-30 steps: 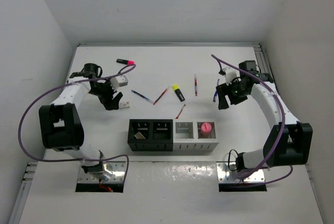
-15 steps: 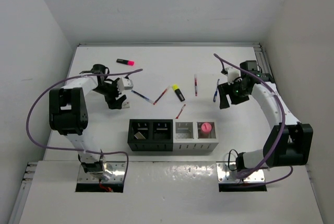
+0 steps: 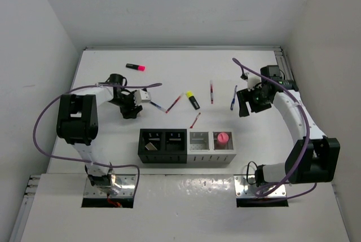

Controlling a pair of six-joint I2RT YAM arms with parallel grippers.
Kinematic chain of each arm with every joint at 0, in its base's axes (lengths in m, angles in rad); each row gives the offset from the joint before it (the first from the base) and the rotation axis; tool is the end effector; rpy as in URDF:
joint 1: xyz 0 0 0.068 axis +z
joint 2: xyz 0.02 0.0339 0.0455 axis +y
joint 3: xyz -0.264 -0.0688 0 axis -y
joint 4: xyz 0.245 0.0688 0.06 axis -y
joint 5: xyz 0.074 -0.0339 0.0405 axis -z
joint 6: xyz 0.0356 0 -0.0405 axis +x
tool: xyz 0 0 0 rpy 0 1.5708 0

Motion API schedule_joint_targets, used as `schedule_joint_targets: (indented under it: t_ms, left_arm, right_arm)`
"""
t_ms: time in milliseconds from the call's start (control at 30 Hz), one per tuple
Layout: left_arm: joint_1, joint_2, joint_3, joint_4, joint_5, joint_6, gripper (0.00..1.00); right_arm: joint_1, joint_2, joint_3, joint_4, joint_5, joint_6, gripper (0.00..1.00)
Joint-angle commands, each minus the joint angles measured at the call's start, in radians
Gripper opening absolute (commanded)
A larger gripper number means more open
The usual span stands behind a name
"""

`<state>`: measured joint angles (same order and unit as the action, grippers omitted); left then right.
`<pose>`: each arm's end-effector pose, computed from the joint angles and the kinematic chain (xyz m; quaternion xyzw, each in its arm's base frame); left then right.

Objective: Sort the stationery into containers
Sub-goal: Pick up the stationery from the center of the board.

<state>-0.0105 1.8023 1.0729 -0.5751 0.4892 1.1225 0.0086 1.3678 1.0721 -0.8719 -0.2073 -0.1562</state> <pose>0.3308 -0.0202 0.1502 0.5432 0.7942 -0.1359 0.2361 0.2613 0.0096 0.2580 -0.1009 0.9695 0.0864 0.2061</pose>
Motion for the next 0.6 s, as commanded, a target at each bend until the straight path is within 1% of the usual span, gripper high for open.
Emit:
schedule_joint_targets:
  t_ms: [0, 133, 167, 233, 267, 333, 367, 400, 467, 500, 533, 567]
  left_arm:
    - [-0.051, -0.017, -0.048, 0.049, -0.027, 0.008, 0.54]
    - [-0.066, -0.035, -0.088, 0.078, -0.057, 0.002, 0.44]
    - [-0.066, -0.038, -0.090, 0.077, -0.057, -0.001, 0.37]
    - [-0.063, -0.050, -0.082, 0.048, -0.051, -0.006, 0.29]
    - [-0.059, -0.066, -0.076, 0.034, -0.046, -0.007, 0.22]
    - [-0.031, -0.089, -0.045, -0.017, -0.009, -0.010, 0.16]
    - [-0.016, -0.115, -0.028, -0.038, 0.039, -0.015, 0.13]
    - [0.010, -0.129, 0.023, -0.066, 0.070, -0.021, 0.13]
    - [0.052, -0.162, 0.094, -0.173, 0.138, -0.039, 0.12]
    - [0.073, -0.170, 0.170, -0.215, 0.210, -0.043, 0.12]
    - [0.081, -0.181, 0.212, -0.303, 0.244, -0.038, 0.12]
    - [0.084, -0.204, 0.244, -0.343, 0.299, -0.035, 0.12]
  right_arm:
    - [-0.004, -0.024, 0.008, 0.016, 0.017, 0.015, 0.72]
    - [-0.006, -0.030, -0.006, 0.028, 0.017, 0.021, 0.72]
    - [-0.004, -0.032, -0.009, 0.030, 0.017, 0.021, 0.72]
    - [-0.004, -0.032, -0.014, 0.033, 0.017, 0.021, 0.72]
    - [-0.004, -0.030, -0.015, 0.037, 0.017, 0.021, 0.72]
    - [-0.004, -0.030, -0.017, 0.043, 0.017, 0.024, 0.72]
    - [-0.004, -0.024, -0.014, 0.045, 0.016, 0.024, 0.72]
    - [-0.004, -0.022, -0.012, 0.048, 0.014, 0.026, 0.72]
    - [-0.004, -0.018, -0.011, 0.050, 0.011, 0.027, 0.72]
    - [-0.004, -0.013, -0.008, 0.050, 0.011, 0.027, 0.72]
    - [-0.004, -0.012, -0.008, 0.051, 0.008, 0.027, 0.72]
    - [-0.004, -0.010, -0.006, 0.053, 0.006, 0.032, 0.72]
